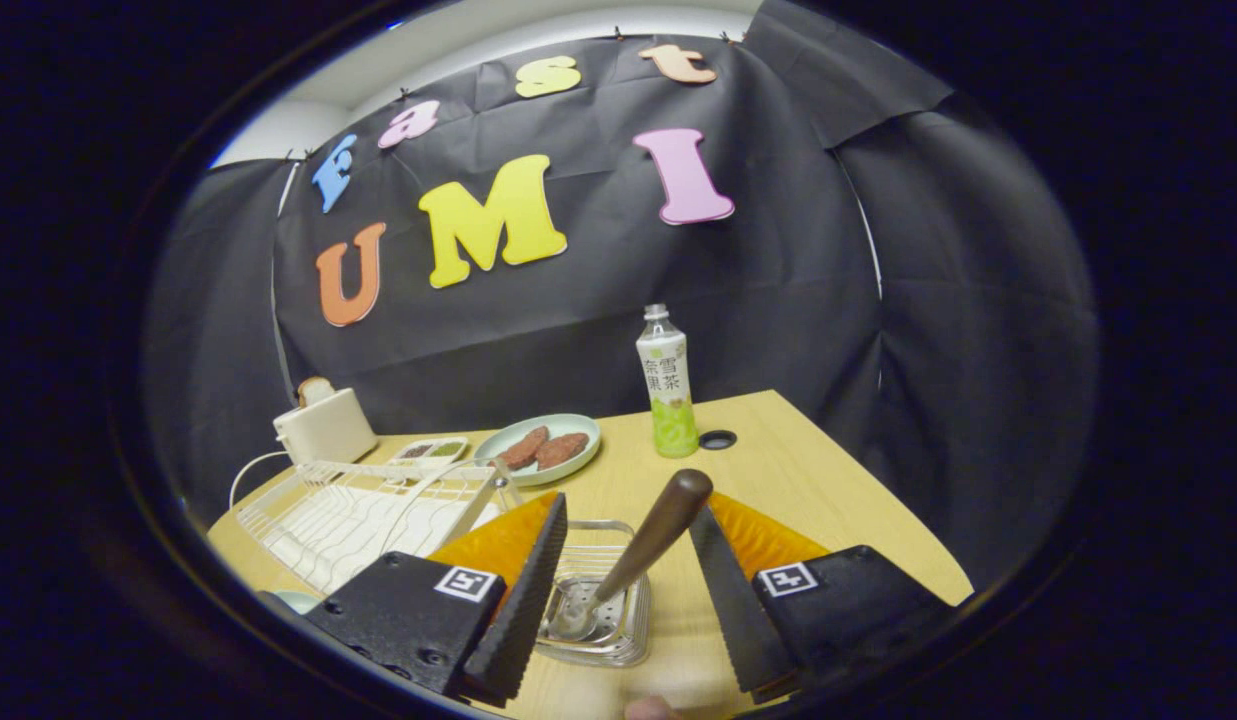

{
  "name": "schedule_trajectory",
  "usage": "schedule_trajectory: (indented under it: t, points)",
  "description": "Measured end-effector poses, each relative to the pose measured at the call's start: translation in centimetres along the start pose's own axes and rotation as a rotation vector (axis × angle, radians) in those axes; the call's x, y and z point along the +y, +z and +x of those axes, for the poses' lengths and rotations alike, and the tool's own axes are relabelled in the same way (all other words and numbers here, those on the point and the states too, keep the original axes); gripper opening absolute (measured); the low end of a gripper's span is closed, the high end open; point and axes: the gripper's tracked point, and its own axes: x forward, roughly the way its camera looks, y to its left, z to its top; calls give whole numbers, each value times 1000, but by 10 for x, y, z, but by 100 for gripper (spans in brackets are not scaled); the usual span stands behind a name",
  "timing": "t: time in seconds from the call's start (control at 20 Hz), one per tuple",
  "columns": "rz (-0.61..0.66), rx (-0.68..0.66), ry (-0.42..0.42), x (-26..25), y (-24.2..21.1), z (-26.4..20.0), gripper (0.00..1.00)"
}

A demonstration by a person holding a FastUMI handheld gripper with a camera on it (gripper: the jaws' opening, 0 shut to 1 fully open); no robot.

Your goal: Take the plate from the dish rack, then take the spoon from the basket and place it into the plate.

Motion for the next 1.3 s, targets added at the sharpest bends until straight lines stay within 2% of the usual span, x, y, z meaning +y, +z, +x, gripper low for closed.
schedule_trajectory:
  t: [0.15,0.35,0.45,0.6,0.8,0.95,1.15,1.3]
  points:
    - [3,31,31,8,-4,-2,69]
    - [1,45,9,4,-3,-7,44]
    - [17,57,37,12,-5,-13,29]
    - [35,75,73,24,-1,-19,18]
    - [-5,66,47,31,11,-29,12]
    - [-23,19,-1,27,34,-44,11]
    - [-12,-71,-52,29,75,-83,10]
    - [-15,-126,-39,52,92,-122,10]
